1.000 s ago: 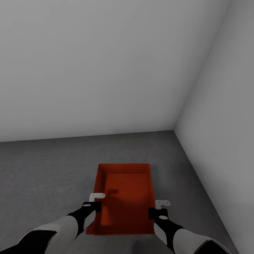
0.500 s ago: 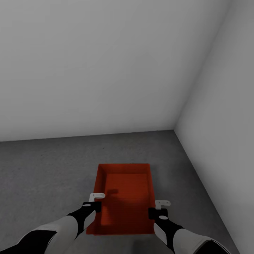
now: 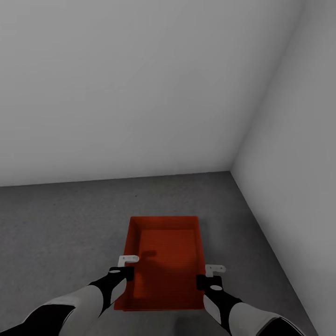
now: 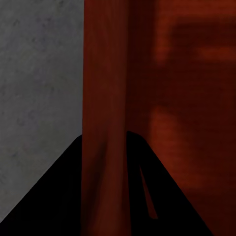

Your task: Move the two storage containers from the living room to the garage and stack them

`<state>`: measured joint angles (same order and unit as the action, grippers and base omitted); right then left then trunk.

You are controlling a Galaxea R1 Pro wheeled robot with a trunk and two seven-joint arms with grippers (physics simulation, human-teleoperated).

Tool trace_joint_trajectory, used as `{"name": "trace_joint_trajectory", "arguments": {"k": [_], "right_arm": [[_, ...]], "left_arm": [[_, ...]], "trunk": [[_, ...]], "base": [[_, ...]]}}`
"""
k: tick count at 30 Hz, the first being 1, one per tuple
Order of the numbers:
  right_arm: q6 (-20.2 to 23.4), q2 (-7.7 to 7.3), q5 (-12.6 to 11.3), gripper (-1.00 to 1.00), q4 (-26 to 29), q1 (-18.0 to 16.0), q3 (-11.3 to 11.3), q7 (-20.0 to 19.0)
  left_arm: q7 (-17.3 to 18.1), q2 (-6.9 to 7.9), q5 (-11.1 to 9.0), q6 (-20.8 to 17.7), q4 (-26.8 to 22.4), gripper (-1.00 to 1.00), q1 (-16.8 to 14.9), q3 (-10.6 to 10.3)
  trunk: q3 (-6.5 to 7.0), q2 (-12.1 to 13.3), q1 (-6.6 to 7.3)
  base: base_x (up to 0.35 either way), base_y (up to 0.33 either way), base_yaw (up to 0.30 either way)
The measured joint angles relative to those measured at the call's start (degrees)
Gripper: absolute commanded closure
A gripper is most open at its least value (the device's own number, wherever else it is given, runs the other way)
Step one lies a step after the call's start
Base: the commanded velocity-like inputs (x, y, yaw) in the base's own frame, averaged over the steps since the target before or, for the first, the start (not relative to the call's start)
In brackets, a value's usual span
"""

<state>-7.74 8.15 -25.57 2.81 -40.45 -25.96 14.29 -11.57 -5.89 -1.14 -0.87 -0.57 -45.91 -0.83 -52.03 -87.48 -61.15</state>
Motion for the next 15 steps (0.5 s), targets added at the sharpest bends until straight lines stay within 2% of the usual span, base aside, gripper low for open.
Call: {"name": "trace_joint_trajectory", "arguments": {"k": [9, 15], "right_arm": [[0.00, 0.00, 0.00, 1.00, 0.01, 0.01, 0.00, 0.00], [0.00, 0.00, 0.01, 1.00, -0.04, -0.02, 0.00, -0.03]], "left_arm": [[0.00, 0.00, 0.00, 0.00, 0.00, 1.00, 0.00, 0.00], [0.01, 0.01, 0.01, 0.00, -0.02, 1.00, 0.01, 0.01]], "trunk": [[0.00, 0.00, 0.00], [0.00, 0.00, 0.00]], "base": [[0.000, 0.000, 0.005], [0.000, 0.000, 0.166]]}}
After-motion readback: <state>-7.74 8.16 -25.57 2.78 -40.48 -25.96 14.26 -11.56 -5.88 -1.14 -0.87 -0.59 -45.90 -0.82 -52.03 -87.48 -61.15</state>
